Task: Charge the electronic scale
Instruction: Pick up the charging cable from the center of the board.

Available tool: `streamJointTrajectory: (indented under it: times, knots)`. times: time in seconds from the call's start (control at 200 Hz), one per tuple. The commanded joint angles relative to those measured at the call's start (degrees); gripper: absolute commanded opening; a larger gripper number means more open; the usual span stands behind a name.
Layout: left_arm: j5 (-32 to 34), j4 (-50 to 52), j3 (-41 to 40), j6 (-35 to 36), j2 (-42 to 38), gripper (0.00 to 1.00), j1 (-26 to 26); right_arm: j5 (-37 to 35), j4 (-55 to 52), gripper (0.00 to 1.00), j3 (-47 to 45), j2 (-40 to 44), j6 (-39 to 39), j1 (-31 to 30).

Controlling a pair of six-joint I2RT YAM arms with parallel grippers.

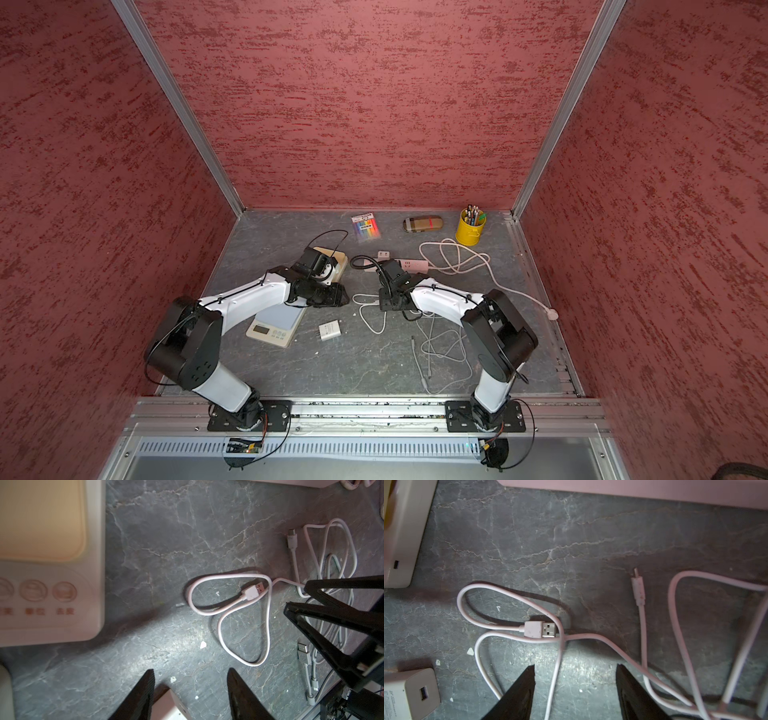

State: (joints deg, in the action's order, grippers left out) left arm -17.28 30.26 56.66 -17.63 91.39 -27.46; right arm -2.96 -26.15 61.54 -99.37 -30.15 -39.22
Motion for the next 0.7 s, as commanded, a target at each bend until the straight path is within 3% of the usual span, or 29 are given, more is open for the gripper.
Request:
streamJointTrajectory:
  times: [0.0,0.376,0.696]
  knots:
    - [1.25,-0.51,-0.66,-2.47,-2.27,0.57,-1.39,0.74,2.32,0.63,0.17,-1.72,1.4,0.06]
    - [1.62,-0.99,0.18,-2.85,-1.93,0.57,-2.24,-2.05,4.87,0.45,2.23,-5.35,1.93,0.02]
    - [2.0,-0.99,0.29,-2.72,-1.54,0.57,-2.24,-2.99,2.18,0.43,8.42,-9.7,3.95,0.02]
